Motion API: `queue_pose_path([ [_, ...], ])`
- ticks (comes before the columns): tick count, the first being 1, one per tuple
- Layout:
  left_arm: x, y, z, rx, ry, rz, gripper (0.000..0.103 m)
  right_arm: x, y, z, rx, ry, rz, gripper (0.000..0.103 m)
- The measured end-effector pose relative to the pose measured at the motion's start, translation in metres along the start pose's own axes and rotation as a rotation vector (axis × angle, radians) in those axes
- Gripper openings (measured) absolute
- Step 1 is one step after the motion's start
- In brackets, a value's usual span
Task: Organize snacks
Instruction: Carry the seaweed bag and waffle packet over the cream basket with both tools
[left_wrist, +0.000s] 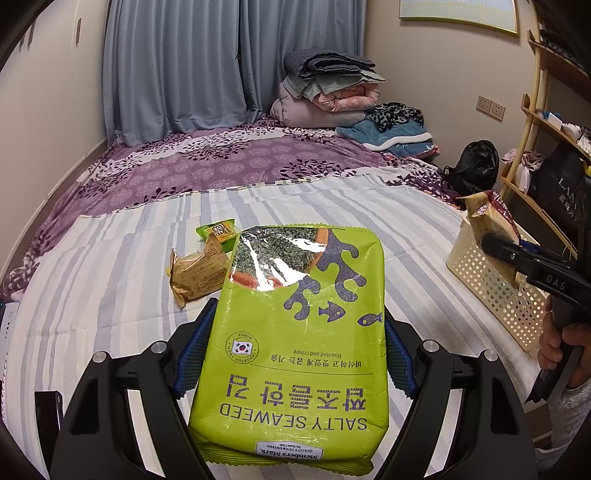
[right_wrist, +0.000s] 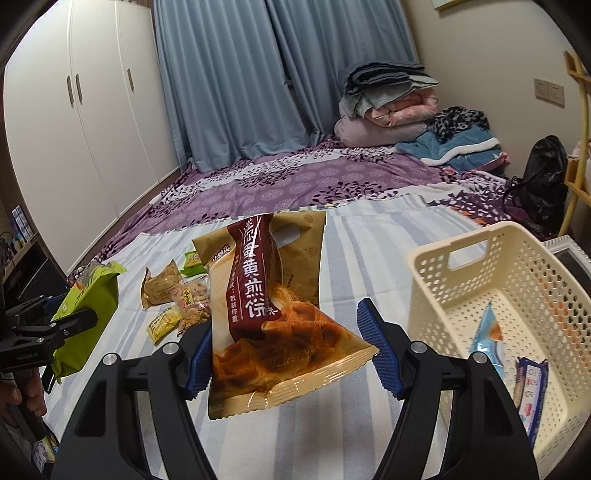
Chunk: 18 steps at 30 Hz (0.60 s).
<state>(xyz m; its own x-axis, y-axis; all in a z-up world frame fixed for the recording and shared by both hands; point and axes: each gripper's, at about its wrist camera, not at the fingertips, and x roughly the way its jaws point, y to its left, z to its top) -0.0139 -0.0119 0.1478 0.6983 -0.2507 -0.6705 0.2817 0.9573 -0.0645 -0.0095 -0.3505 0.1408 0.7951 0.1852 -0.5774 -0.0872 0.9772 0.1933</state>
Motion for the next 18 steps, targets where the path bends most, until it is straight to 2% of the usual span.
queue_pose_path([
  [18, 0.003, -0.034, 0.012, 0.063, -0.010, -0.042, 0.081, -0.050, -0.081, -0.012, 0.135, -0.063, -0.180, 0.070],
])
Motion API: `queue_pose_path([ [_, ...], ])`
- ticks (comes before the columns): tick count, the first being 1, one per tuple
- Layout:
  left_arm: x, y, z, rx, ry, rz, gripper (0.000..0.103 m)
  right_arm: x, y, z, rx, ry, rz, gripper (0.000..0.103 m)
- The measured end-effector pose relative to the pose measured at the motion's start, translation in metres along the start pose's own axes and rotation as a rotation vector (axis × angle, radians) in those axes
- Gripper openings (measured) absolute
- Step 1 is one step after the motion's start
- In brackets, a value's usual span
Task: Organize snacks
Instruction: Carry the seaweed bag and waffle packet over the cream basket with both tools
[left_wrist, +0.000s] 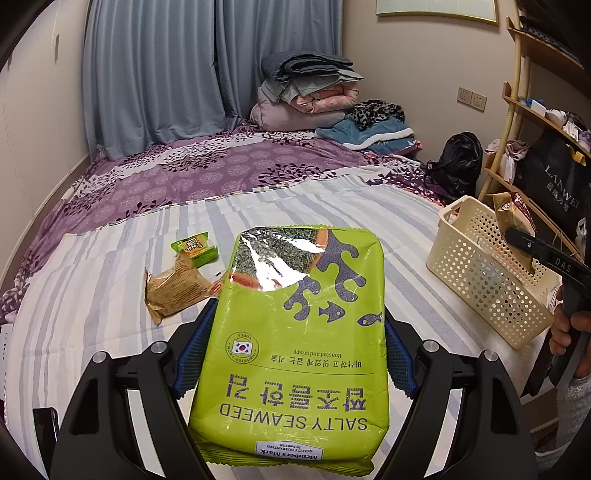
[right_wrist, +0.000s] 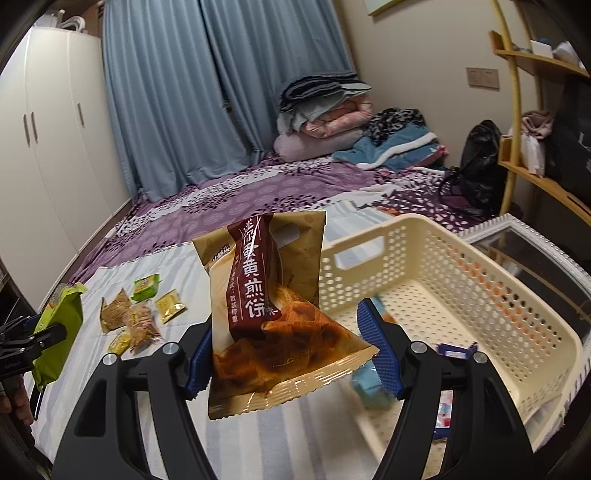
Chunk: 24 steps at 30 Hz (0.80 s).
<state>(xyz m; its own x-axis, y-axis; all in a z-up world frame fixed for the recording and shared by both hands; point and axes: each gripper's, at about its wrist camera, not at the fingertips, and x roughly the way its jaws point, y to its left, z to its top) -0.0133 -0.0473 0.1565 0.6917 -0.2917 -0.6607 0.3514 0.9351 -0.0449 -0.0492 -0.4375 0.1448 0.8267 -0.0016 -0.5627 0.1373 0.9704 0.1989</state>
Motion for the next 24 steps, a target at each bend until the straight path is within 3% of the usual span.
queue_pose_path([
  [13, 0.004, -0.029, 0.014, 0.053, -0.008, -0.036, 0.081, -0.012, -0.057, -0.009, 0.094, -0.002, -0.129, 0.070],
  [22, 0.013, -0.060, 0.026, 0.110, -0.009, -0.084, 0.081, -0.012, -0.091, -0.015, 0.188, 0.018, -0.164, 0.072],
  [24, 0.015, -0.068, 0.030, 0.122, -0.010, -0.093, 0.081, -0.012, -0.094, -0.017, 0.204, 0.016, -0.159, 0.081],
])
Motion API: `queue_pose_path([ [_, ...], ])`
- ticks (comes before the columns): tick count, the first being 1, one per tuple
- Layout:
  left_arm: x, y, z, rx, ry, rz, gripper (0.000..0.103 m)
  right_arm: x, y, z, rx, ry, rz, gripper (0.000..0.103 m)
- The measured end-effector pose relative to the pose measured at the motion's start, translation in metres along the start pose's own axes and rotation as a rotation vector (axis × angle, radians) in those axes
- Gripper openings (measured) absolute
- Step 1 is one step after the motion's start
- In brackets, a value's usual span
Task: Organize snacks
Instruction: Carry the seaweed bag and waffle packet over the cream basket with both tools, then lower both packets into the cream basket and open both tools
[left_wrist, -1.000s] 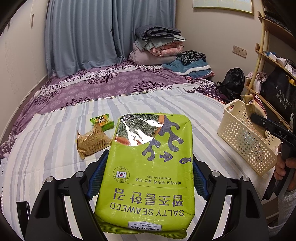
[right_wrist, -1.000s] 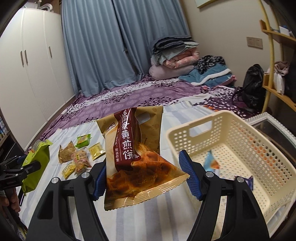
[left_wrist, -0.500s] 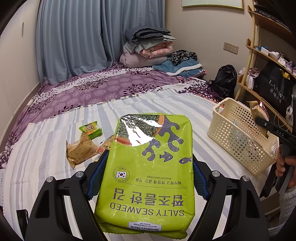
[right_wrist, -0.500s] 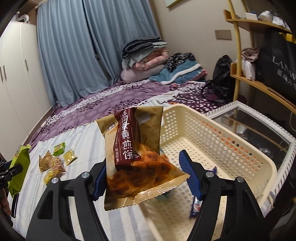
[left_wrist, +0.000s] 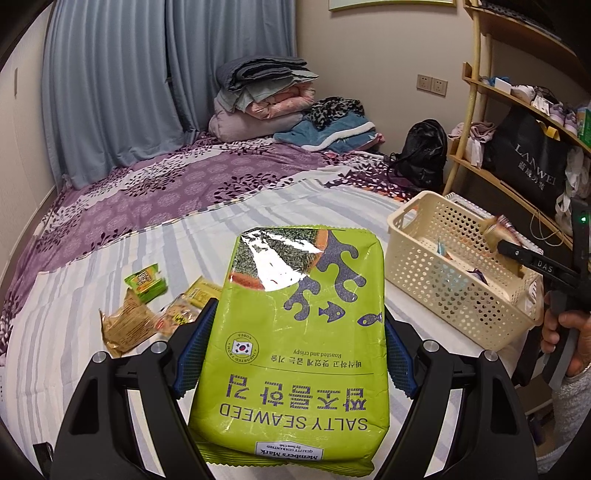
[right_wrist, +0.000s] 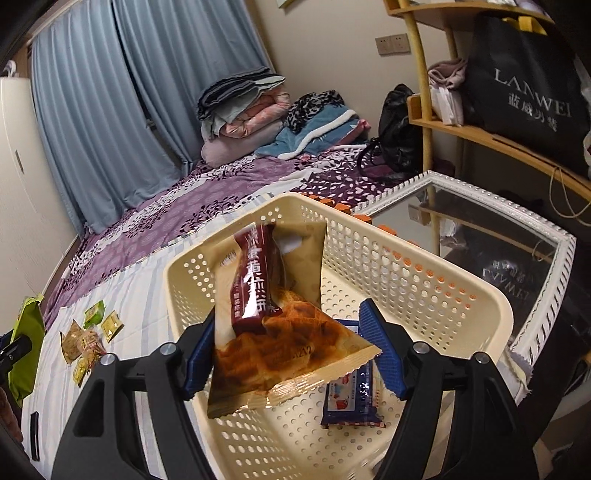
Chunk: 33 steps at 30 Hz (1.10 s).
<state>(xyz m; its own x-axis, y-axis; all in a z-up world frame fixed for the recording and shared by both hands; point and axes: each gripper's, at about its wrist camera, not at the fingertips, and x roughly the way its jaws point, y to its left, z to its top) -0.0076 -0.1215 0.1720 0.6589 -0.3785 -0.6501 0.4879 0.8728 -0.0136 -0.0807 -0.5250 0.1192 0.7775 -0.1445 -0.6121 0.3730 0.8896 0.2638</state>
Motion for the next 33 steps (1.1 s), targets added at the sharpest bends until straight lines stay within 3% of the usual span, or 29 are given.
queue_pose_path([
  [1, 0.000, -0.004, 0.002, 0.006, -0.001, -0.004, 0.081, 0.000, -0.002, 0.000, 0.007, -0.005, 0.004, 0.086],
  [18, 0.030, -0.080, 0.048, 0.133, -0.025, -0.116, 0.081, -0.005, -0.012, -0.001, 0.012, -0.043, 0.008, 0.086],
  [33, 0.099, -0.163, 0.086, 0.174, 0.036, -0.315, 0.081, -0.011, -0.019, -0.007, 0.018, -0.061, -0.016, 0.086],
])
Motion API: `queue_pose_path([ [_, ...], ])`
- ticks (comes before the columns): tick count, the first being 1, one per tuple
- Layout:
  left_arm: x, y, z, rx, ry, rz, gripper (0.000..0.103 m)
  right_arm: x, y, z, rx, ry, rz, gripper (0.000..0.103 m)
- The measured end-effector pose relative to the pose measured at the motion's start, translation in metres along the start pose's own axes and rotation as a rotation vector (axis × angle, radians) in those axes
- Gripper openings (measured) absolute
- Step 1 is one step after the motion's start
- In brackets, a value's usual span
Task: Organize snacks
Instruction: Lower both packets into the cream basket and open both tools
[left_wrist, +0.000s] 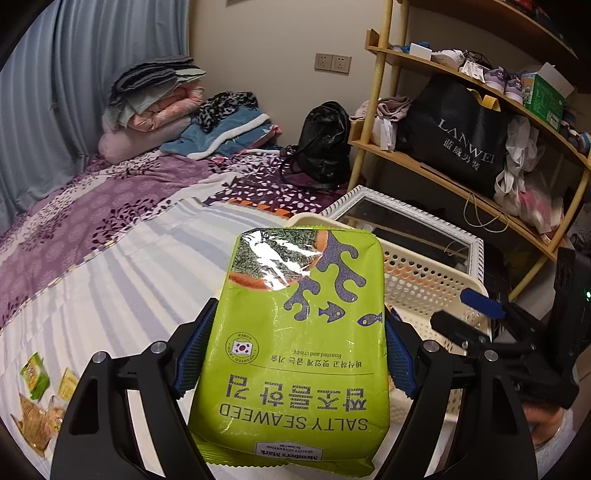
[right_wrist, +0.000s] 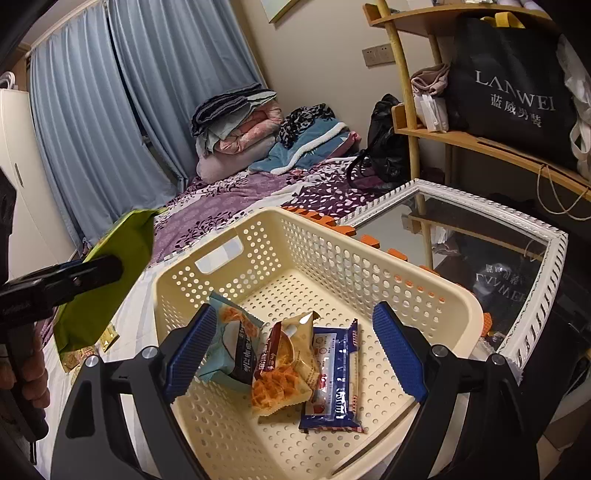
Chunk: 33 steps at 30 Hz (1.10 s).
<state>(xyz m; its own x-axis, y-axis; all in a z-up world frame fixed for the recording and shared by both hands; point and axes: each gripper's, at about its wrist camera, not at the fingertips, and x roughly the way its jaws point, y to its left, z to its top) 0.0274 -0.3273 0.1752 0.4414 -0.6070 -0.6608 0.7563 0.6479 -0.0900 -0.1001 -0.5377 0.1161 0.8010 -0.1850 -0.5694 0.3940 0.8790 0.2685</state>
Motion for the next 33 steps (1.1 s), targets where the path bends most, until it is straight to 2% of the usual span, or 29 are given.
queue_pose_path([
  [4, 0.016, -0.011, 0.011, 0.017, -0.005, -0.021, 0.082, 0.001, -0.003, -0.001, 0.006, 0.004, -0.006, 0.086],
  [7, 0.022, -0.014, 0.018, 0.018, -0.026, -0.034, 0.087, 0.003, -0.002, -0.002, 0.006, 0.009, -0.008, 0.086],
  [8, 0.024, -0.014, 0.020, 0.012, -0.031, -0.042, 0.095, 0.003, -0.002, -0.003, 0.003, 0.009, -0.010, 0.086],
  [9, 0.025, -0.014, 0.022, 0.004, -0.037, -0.045, 0.098, 0.003, 0.000, -0.003, -0.003, 0.009, -0.015, 0.086],
  [12, 0.025, -0.010, 0.023, -0.012, -0.046, -0.059, 0.098, 0.002, 0.004, -0.004, -0.013, 0.008, -0.014, 0.086],
  [27, 0.004, 0.033, -0.002, -0.081, -0.018, 0.046, 0.098, -0.005, 0.040, -0.004, -0.063, 0.004, 0.015, 0.086],
  [33, -0.011, 0.053, -0.016, -0.129, -0.016, 0.077, 0.098, -0.006, 0.065, -0.008, -0.106, 0.017, 0.056, 0.086],
])
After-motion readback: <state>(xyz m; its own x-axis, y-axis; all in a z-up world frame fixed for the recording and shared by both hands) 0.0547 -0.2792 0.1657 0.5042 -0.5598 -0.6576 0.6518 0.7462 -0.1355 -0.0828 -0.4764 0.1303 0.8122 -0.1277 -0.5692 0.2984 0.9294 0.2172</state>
